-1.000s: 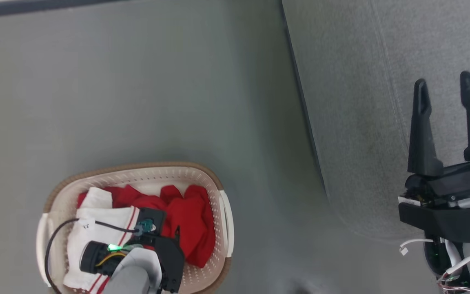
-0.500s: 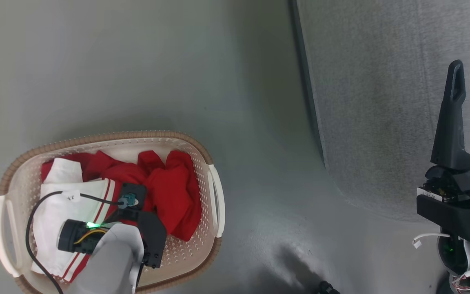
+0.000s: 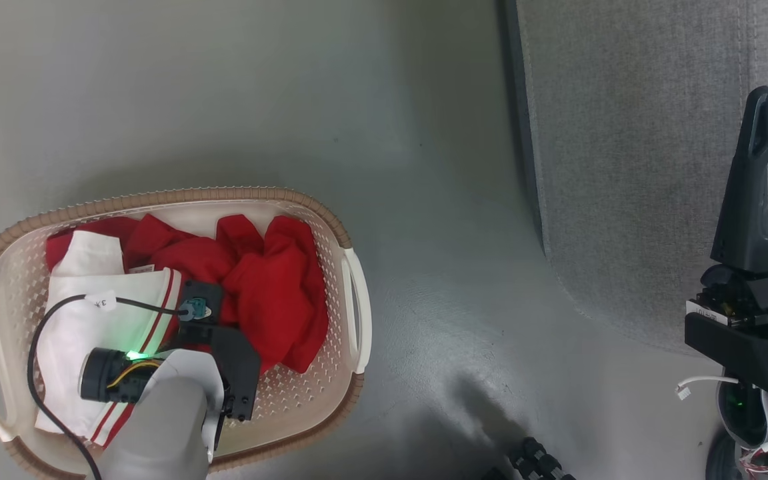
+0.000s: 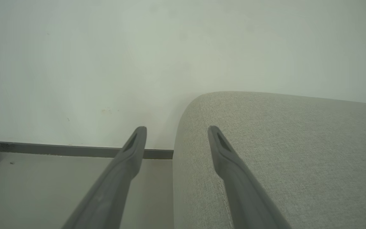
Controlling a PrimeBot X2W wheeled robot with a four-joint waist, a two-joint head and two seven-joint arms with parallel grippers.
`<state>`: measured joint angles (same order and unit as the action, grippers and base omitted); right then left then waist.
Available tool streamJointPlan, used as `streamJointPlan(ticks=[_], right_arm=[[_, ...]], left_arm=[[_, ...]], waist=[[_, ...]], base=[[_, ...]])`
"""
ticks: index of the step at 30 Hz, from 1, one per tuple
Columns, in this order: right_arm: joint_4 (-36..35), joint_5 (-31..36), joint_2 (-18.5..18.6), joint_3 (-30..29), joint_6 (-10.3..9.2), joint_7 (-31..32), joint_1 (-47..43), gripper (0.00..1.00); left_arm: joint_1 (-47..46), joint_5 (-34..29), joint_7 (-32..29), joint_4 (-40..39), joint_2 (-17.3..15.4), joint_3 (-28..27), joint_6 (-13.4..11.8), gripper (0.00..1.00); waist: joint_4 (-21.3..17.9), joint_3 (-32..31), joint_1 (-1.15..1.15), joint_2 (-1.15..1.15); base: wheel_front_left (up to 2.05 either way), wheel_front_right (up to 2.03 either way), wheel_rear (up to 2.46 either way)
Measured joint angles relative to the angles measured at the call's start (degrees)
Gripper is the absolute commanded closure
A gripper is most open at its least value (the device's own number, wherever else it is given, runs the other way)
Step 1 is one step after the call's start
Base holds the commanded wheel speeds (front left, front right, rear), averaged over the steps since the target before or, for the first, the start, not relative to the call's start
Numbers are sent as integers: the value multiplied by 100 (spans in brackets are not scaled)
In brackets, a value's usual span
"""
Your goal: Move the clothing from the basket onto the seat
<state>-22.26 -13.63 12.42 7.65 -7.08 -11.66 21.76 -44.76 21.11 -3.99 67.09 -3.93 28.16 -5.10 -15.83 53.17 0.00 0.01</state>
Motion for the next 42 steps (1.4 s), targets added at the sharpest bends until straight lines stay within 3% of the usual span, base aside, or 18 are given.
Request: streamJointPlan(ticks=[1, 11, 28, 42], right_arm=[[0, 5, -11, -1, 0, 0, 2, 0], [180, 14, -69, -14, -4, 0, 19, 0], [845, 11, -57, 14, 32, -5, 29, 0], [1544, -53, 33, 46, 162, -9, -54, 0]], left_arm=[[-2, 1, 18, 22, 1, -4, 0, 100], [-87, 12, 115, 207, 54, 13, 15, 100], [-77, 283, 675, 210, 136, -14, 393, 100], [291, 476, 1281, -40, 179, 69, 675, 100]], waist=[[7, 7, 0, 0], [55, -89, -1, -1], [299, -710, -1, -1], [666, -1615, -1, -1]], base=[[0, 0, 0], [0, 0, 0], [0, 0, 0], [0, 0, 0]])
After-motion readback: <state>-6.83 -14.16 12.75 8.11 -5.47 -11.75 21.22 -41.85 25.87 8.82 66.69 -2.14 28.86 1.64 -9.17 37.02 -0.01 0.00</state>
